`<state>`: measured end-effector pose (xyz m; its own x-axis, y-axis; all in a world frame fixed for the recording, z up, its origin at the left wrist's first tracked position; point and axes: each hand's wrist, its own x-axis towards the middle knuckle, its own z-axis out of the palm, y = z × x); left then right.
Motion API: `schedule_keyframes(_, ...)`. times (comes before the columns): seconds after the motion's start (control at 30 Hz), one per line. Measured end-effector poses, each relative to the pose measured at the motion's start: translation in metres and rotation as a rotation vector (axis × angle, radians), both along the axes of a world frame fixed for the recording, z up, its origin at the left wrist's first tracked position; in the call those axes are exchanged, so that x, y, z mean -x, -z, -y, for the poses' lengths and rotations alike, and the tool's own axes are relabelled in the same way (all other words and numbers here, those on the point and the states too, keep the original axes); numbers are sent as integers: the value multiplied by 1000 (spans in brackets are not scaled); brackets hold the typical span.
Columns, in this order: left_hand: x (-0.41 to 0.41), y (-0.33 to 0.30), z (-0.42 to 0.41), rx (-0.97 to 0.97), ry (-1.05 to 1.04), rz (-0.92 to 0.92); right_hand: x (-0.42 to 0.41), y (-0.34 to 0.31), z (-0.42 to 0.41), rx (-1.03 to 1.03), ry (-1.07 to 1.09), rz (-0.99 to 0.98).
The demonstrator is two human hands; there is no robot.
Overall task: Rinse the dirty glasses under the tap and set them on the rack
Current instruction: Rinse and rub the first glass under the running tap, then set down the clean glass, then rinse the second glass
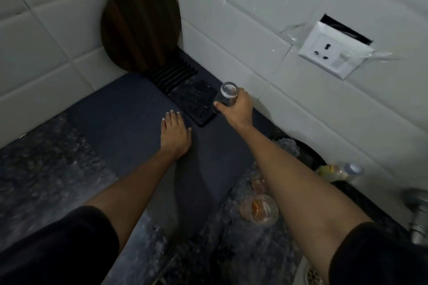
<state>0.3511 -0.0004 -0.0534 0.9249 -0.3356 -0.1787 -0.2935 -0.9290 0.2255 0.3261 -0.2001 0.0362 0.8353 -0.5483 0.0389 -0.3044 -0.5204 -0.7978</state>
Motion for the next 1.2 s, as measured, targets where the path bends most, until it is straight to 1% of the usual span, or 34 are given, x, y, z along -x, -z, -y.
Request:
schedule_keyframes(0.13,-6,24,-3,-1,14,23,-47,13,7,-6,-28,-1)
schedule_keyframes(0.3,-5,32,-2,2,25,102,-81,30,8,4,-67,-27)
schedule_keyframes(0.53,-5,32,-2,0,17,118,-101,45,2,-1,-168,-44)
schedule_keyframes(0.9,-5,33,-2,-16,16,109,-115,60,3,49,-169,-46)
schedule_keyframes(1.07,-6,34,-2,-1,16,116,-114,57,7,44,-191,-135)
schedule_keyframes(1.2,-5,32,-3,-7,21,99,-102,37,21,73,-247,-245)
